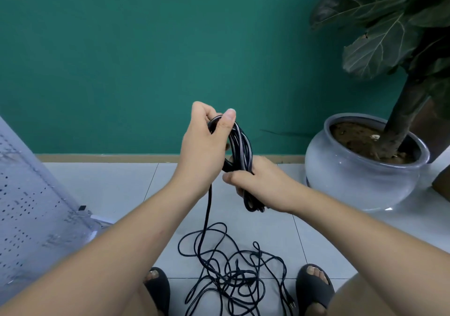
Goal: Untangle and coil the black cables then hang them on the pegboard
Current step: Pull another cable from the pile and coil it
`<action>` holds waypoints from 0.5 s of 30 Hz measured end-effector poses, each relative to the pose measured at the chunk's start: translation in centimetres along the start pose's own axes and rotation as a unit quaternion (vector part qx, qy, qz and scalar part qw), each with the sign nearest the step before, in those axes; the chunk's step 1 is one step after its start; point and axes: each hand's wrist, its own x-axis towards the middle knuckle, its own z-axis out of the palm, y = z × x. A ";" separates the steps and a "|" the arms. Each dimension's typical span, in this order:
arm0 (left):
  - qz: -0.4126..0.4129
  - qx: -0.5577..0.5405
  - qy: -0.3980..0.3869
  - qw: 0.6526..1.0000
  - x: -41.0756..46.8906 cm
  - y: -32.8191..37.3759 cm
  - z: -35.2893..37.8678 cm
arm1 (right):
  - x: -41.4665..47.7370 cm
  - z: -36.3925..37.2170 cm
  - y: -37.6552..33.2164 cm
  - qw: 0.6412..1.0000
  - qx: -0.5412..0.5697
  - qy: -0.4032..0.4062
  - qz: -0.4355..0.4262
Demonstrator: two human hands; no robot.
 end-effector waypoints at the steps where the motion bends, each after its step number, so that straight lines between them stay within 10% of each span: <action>1: -0.005 0.011 0.006 1.000 0.0 0.1 0.1 | -0.1 0.1 -0.2 1.000 -0.005 -0.001 -0.006; 6: -0.023 0.034 0.025 0.999 0.2 1.4 0.1 | -0.6 0.1 -0.9 0.998 -0.011 0.058 -0.037; 15: -0.103 -0.249 -0.008 0.963 0.8 1.6 0.9 | 0.3 0.7 -1.4 0.992 0.126 -0.022 -0.002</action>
